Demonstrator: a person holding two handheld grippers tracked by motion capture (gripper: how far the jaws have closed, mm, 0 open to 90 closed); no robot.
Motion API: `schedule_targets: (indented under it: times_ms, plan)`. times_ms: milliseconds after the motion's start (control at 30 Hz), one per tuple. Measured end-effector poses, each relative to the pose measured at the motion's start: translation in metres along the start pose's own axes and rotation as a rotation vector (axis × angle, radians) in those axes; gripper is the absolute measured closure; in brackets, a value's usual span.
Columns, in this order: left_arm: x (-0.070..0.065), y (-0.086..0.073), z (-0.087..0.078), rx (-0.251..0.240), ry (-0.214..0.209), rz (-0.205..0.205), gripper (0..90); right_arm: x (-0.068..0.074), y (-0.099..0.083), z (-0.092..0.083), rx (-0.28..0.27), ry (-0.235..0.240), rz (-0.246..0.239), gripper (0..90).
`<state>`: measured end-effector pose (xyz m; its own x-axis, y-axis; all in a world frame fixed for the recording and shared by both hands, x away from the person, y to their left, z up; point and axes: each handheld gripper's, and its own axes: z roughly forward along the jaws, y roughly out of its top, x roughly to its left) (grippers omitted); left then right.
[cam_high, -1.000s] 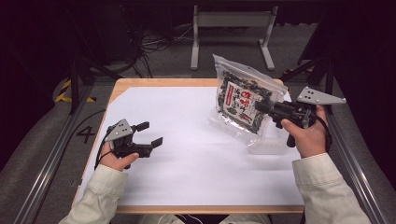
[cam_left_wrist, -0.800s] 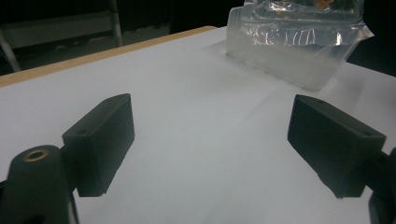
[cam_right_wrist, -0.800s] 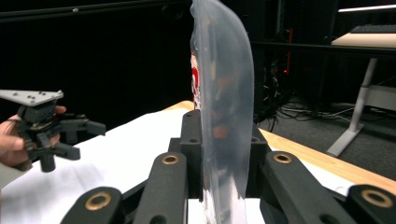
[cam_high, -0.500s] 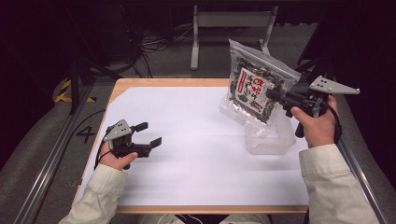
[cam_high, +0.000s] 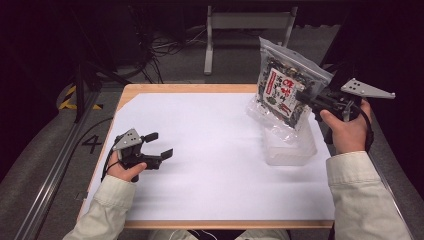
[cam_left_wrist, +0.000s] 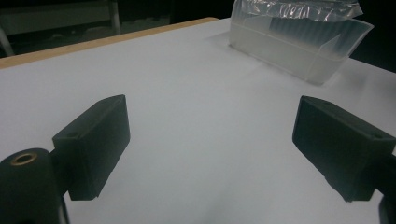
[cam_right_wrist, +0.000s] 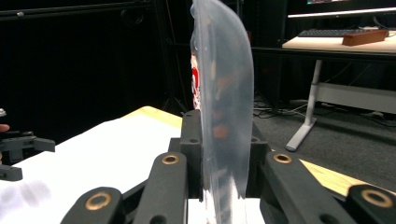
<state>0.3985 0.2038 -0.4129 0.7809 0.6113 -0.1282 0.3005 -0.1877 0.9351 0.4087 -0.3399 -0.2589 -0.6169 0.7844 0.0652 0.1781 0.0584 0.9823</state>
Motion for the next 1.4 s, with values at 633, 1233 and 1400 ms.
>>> schedule_targets:
  times_ms: [633, 1233, 1400]
  plan:
    - [-0.003, 0.000, 0.002, 0.014, -0.013, 0.008, 12.3, -0.015, -0.008, -0.011, 0.003, -0.107, 0.003, 76.7]
    - [-0.002, 0.000, 0.003, 0.021, -0.012, 0.024, 12.2, -0.026, -0.032, -0.009, 0.027, -0.147, 0.033, 76.7]
    - [-0.003, 0.000, 0.003, 0.022, -0.013, 0.023, 12.2, -0.030, -0.038, -0.011, 0.044, -0.165, 0.041, 76.7]
